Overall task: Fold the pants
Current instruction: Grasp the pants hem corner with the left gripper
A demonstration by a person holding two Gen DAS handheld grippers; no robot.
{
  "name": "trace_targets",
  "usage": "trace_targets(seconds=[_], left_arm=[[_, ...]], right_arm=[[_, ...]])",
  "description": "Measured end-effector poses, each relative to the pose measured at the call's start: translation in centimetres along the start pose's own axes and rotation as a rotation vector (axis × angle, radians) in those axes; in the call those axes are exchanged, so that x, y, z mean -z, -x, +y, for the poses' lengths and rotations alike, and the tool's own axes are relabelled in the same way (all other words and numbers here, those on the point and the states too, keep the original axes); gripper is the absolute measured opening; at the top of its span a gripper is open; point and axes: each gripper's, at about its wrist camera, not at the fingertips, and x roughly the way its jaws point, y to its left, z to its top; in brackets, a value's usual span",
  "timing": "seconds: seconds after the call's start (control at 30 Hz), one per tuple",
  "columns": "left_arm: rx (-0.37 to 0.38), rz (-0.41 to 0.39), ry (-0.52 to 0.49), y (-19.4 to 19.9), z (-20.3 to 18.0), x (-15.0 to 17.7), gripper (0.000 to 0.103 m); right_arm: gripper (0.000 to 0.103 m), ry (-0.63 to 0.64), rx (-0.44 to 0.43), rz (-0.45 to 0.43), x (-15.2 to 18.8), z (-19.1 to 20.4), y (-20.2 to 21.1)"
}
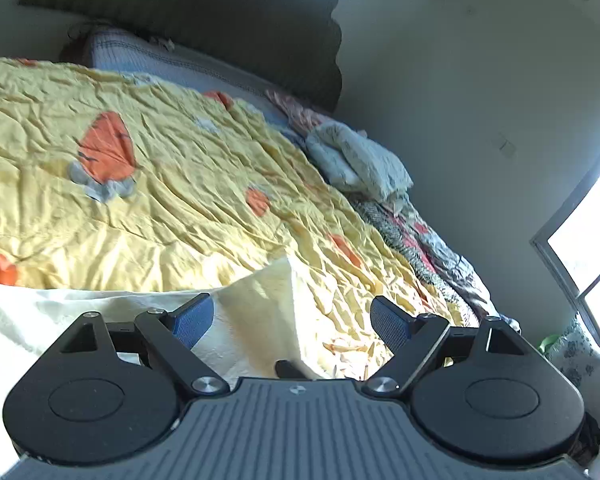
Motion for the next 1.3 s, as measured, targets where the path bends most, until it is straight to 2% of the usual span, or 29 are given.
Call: trace_targets(seconds=[0.1, 0.2, 0.27, 0.33, 0.37, 0.4, 0.5, 0.63, 0.7, 0.8, 0.83, 0.87, 0.93, 1.03, 1.07, 1.17, 1.3], left_arm=[[-0.011, 0.110, -0.061, -4.4, -1.6, -0.9, 0.087], [-0.088, 0.201, -0.077, -7.9, -1.8, -0.6, 0.083], [-0.148, 0.211, -0.116, -9.6, -1.6, -0.4, 0.079], [-0.198, 0.203, -0.152, -10.5, -1.2, -0.3, 0.068], [-0.207, 0.205, -0.152, -10.7, -0.9, -0.2, 0.041], [-0.211, 0.218, -0.138, -10.8, -0.5, -0.2, 0.004], [-0.228, 0.183, -0.138, -9.4, 0.3, 0.2, 0.004], [-0.235, 0.148, -0.122, -5.6, 2.1, -0.3, 0.004], [-0.247, 0.132, -0.098, -2.7, 3.9, -0.5, 0.005], [-0.284, 0.113, -0.043, 2.1, 7.3, -0.3, 0.005], [-0.302, 0.102, -0.028, 3.9, 8.6, -0.1, 0.005], [-0.328, 0.091, -0.018, 5.6, 9.9, -0.1, 0.005], [-0.394, 0.075, 0.024, 8.6, 13.2, 0.0, 0.005], [-0.507, 0.085, 0.111, 11.4, 18.7, 0.6, 0.005], [-0.531, 0.088, 0.133, 12.0, 20.1, 0.9, 0.005], [-0.488, 0.085, 0.204, 13.1, 22.5, 1.9, 0.006], [-0.481, 0.039, 0.198, 14.3, 21.3, 2.1, 0.006]], right_arm=[[0.014, 0.086, 0.018, -0.019, 0.2, 1.3, 0.0], [0.014, 0.144, 0.026, -0.050, 0.6, 2.2, 0.7], [0.014, 0.180, 0.024, -0.059, 0.8, 2.9, 1.3], [0.014, 0.212, 0.025, -0.056, 1.0, 3.6, 1.5], [0.014, 0.213, 0.024, -0.052, 1.1, 3.8, 1.6], [0.014, 0.212, 0.025, -0.048, 1.2, 3.9, 1.6], [0.014, 0.204, 0.022, -0.043, 1.0, 4.7, 1.7], [0.019, 0.245, -0.003, -0.063, 0.1, 7.7, 2.4], [0.024, 0.252, -0.063, -0.086, -0.2, 9.9, 3.1], [0.033, 0.235, -0.187, -0.096, -0.7, 13.5, 4.4], [0.047, 0.223, -0.254, -0.100, -0.9, 14.6, 5.2], [0.067, 0.206, -0.321, -0.106, -1.0, 15.4, 5.9], [0.082, 0.159, -0.479, -0.112, -0.9, 16.3, 7.5], [0.082, 0.110, -0.636, -0.078, -0.4, 16.1, 8.5], [0.082, 0.092, -0.656, -0.064, -0.3, 15.7, 8.4], [0.082, 0.035, -0.605, -0.005, -0.2, 14.6, 7.2], [0.082, -0.104, -0.526, 0.060, -0.7, 12.6, 5.7]])
